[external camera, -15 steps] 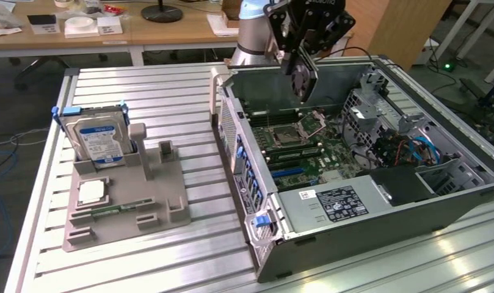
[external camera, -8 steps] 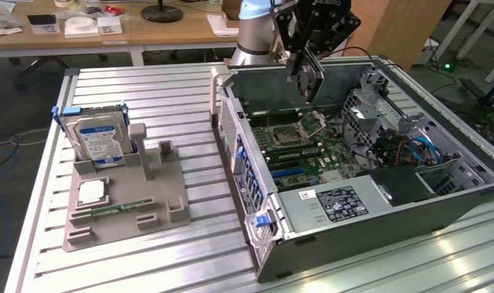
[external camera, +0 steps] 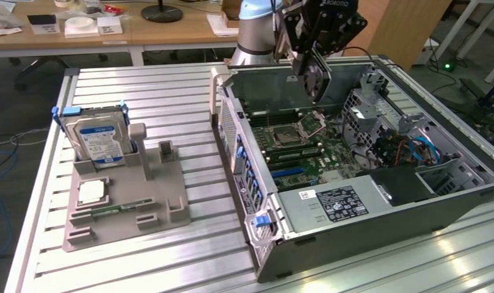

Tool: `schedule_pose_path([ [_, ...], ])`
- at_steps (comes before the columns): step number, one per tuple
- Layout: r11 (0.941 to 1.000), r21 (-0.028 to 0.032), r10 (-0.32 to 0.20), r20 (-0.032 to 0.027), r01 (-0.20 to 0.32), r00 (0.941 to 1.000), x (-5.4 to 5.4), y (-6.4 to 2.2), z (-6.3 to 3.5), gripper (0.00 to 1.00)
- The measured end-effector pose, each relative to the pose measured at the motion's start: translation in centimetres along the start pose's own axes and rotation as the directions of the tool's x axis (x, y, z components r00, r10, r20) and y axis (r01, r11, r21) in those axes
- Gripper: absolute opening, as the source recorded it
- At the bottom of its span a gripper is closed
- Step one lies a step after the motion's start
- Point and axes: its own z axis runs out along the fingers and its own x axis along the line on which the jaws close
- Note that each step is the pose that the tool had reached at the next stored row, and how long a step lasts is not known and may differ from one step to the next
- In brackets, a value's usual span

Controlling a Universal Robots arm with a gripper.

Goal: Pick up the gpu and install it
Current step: 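Pick up the gpu and move the gpu toward the slot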

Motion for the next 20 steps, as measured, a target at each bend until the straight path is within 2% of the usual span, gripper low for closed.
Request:
schedule_pose_path([
  [3,1.0,-0.0003,-0.002,0.0104,0.002,0.9999,-0.2,0.0,0.15,0.28],
  [6,1.0,-0.0008,-0.004,0.0239,0.004,0.9997,-0.3,0.0,0.28,0.28],
  [20,1.0,-0.0008,-0.006,0.0251,0.006,0.9997,-3.2,0.13,0.34,0.28],
])
